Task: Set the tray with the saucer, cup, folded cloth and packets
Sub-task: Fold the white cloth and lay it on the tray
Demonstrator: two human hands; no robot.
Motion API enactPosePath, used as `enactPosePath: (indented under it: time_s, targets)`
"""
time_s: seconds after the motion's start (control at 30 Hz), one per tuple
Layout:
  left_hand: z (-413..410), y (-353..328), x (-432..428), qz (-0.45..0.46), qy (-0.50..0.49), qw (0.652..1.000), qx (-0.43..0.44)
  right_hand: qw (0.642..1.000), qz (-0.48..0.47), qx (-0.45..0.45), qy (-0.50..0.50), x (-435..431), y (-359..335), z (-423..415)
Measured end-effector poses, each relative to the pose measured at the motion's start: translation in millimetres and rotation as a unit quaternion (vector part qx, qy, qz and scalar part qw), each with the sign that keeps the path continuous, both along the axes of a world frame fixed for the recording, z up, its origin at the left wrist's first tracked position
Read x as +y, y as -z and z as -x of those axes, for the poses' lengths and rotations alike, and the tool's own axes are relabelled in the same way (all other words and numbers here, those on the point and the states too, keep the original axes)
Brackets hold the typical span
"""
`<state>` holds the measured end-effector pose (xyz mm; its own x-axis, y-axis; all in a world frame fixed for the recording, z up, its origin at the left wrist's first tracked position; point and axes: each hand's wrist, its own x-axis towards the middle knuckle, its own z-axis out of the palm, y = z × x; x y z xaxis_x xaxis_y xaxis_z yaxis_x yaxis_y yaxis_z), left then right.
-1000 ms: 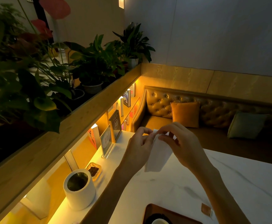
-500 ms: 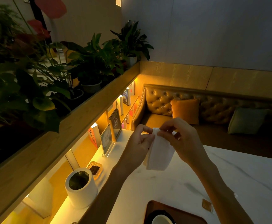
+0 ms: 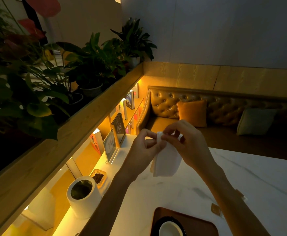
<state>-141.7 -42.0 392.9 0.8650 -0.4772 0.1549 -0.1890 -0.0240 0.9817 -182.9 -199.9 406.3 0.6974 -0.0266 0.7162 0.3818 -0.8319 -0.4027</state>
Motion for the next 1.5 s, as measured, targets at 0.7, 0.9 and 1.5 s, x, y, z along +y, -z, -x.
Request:
enactPosePath:
  time_s: [0.7, 0.9, 1.5]
  targets:
    - [-11.6, 51.0, 9.9, 0.062, -0.026, 0.979, 0.194, 0.833, -0.501, 0.229, -0.045, -13.7, 67.5, 14.9]
    - [-13.8, 48.7, 5.1, 0.031, -0.044, 0.988, 0.146, 0.889, -0.424, 0.174, 0.010, -14.5, 65.1, 10.5]
    - [-21.3, 68.0, 15.0, 0.094, 0.071, 0.941, 0.316, 0.737, -0.525, 0.394, -0.159, -51.5, 72.6, 40.2]
